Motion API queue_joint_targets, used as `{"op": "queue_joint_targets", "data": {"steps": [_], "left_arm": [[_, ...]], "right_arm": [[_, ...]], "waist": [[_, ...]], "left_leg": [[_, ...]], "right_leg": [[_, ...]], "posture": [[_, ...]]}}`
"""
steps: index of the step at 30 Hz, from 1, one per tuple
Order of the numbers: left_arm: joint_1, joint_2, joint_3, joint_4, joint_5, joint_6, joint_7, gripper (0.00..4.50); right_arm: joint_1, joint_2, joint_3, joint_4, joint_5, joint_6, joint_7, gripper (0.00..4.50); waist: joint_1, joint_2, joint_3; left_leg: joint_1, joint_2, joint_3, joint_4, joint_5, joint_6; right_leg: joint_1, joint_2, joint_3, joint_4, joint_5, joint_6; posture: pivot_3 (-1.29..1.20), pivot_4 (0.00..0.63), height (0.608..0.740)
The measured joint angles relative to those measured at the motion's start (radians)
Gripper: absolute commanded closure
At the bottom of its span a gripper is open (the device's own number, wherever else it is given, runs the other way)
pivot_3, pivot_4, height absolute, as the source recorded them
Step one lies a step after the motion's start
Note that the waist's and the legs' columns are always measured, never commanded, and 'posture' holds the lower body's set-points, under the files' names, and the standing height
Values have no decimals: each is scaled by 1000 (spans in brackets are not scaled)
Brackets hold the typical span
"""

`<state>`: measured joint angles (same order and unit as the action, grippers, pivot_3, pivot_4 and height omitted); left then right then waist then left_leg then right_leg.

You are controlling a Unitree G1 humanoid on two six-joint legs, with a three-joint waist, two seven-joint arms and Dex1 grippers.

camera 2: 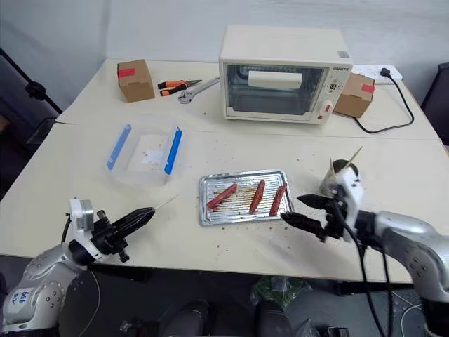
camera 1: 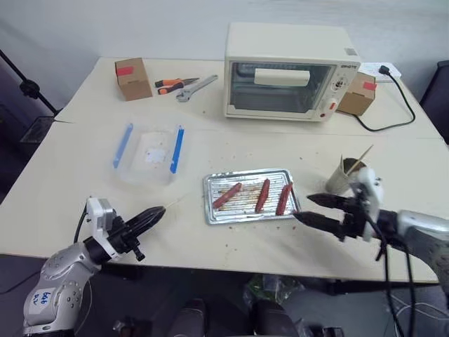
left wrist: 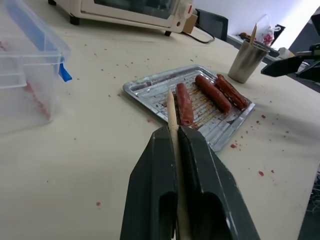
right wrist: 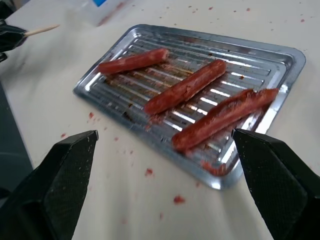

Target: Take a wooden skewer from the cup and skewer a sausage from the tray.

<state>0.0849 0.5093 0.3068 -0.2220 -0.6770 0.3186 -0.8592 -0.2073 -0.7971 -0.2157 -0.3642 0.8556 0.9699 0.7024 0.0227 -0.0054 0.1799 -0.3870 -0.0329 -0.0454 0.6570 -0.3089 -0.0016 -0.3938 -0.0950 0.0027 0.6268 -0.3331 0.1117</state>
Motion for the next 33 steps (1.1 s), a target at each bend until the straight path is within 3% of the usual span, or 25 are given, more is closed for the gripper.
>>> {"op": "queue_joint_targets", "data": {"steps": [7,33], "left_arm": [[-3,-8,-9,-5,6,-2,19,4500],[-2,-29,-34,-22,16,-9,36,4500]], "right_arm": [[-98,53,110,59,-94,66,-129,39],[-216,181,223,102,-199,49,-110,39]], "waist": [[0,0,0],[-6,0,0]], "left_leg": [[-1,-1,1,0,0,0],[0,-1,0,0,0,0]], "right_leg": [[0,0,0,-1,0,0],[-1,0,0,1,0,0]], "posture": [[0,150,740],[0,150,740]]}}
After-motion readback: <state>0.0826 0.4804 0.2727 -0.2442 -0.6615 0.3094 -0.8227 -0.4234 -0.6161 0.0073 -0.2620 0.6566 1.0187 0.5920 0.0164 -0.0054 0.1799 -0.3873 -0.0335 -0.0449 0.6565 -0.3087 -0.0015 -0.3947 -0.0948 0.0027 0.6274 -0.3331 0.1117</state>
